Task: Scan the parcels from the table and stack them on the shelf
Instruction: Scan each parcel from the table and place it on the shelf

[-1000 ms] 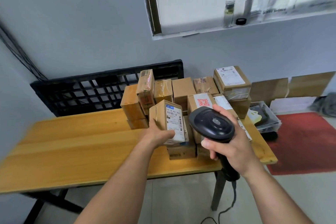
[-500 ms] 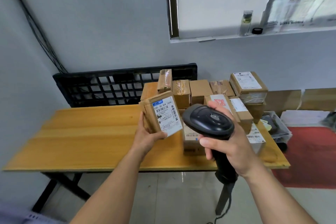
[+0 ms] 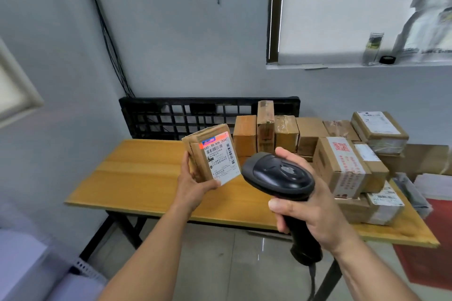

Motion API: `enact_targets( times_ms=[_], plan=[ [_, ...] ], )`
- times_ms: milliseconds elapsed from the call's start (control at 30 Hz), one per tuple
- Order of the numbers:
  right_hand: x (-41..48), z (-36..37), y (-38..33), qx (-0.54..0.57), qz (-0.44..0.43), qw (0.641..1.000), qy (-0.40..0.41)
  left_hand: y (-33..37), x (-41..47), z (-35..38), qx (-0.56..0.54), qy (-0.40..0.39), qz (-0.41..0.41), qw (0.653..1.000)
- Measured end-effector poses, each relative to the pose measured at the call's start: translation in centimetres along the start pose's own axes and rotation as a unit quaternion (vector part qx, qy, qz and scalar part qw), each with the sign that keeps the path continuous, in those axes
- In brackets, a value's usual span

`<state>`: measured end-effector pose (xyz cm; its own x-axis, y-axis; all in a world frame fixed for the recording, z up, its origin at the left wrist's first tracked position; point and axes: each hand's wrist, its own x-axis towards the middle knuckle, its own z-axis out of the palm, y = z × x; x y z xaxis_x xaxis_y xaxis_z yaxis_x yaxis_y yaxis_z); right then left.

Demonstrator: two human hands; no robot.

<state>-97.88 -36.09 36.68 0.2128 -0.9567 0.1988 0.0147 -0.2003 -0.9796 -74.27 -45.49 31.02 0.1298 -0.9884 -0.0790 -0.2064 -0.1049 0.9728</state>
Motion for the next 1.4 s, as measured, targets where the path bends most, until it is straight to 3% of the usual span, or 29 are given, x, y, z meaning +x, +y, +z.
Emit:
enact_targets(
  times_ms=[467,1000,1400],
  plan=[
    [-1.0,7.8,1.0,0.026,0.035,0.998,-0.041,-3.2,-3.6,-8.5,-0.023,0.044,-0.023,0.998],
    [0.9,14.1,1.5,0.034,-0.006,0.979,-0.203,-3.5,-13.8,-16.8,-0.014,0.241,-0.028,0.970],
    [1.1,19.5,1.0,0.082,-0.042,0.949,-0.303,-2.7,-21.3,-20.6,0.025,0.370,-0.041,0.928]
  ],
)
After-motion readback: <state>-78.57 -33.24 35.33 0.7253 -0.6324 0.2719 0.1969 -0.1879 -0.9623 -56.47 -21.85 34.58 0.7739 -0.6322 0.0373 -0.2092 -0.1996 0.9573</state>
